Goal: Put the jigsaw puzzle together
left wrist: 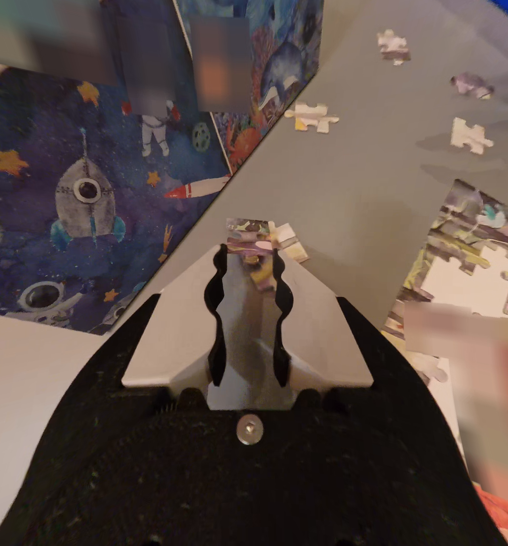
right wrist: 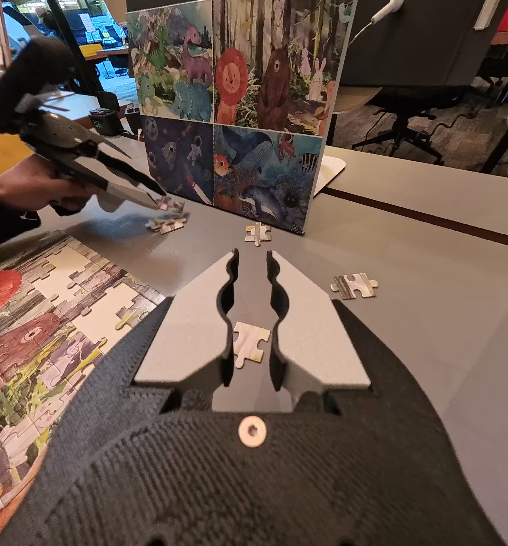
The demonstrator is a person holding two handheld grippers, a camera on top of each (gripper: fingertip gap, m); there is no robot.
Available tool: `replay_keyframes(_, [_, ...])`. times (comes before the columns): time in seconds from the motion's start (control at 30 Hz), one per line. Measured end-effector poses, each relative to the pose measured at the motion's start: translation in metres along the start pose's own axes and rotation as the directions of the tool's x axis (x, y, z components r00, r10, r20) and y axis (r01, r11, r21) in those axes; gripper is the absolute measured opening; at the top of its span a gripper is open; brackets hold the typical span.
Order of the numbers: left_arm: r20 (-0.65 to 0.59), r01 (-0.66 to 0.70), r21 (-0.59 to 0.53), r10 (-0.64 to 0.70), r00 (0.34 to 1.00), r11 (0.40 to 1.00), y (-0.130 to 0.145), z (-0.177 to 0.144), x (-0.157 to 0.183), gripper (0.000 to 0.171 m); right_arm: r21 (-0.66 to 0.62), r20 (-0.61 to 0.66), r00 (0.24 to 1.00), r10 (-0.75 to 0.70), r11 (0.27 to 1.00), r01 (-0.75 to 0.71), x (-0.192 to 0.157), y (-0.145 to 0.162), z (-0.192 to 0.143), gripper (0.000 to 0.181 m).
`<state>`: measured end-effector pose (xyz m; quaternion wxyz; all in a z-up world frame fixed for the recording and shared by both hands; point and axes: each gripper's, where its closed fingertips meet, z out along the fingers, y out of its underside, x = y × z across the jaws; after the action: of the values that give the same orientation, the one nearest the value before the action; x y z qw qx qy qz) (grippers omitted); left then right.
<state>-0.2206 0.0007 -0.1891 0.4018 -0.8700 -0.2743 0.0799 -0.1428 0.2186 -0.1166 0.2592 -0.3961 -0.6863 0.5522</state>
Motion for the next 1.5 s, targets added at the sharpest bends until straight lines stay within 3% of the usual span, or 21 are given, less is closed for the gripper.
replay_keyframes(0.27, [-0.066,-0.046,0.090,0.051,0.997,0.995,-0.010,-0.026,0.051,0.028,0.013,-0.002,1.000,-0.007,1.000,0.007,-0.001,-0.004,-0.002,0.017])
replay_keyframes(0.47, [-0.190,-0.124,0.100,0.141,0.972,0.987,-0.009,-0.025,0.129,0.029,0.022,0.000,1.000,-0.010,1.000,0.010,-0.002,-0.007,-0.003,0.017])
replay_keyframes(0.63, [-0.380,-0.107,0.124,0.146,0.913,0.987,-0.003,-0.020,0.210,0.029,0.028,0.005,1.000,-0.011,1.000,0.011,-0.004,-0.009,-0.004,0.017])
replay_keyframes(0.73, [-0.395,-0.158,0.081,0.177,0.901,0.984,0.010,-0.009,0.241,0.028,0.030,0.011,1.000,-0.015,0.999,0.015,-0.006,-0.010,-0.004,0.017])
replay_keyframes(0.9, [-0.285,-0.301,-0.010,0.286,0.915,0.954,0.029,0.016,0.243,0.029,0.035,0.019,0.999,-0.027,0.999,0.026,-0.011,-0.013,-0.004,0.017])
replay_keyframes(1.5, [-0.266,-0.269,0.010,0.262,0.928,0.963,0.030,0.014,0.232,0.032,-0.005,0.070,0.997,-0.029,1.000,0.029,-0.026,-0.008,0.002,0.024])
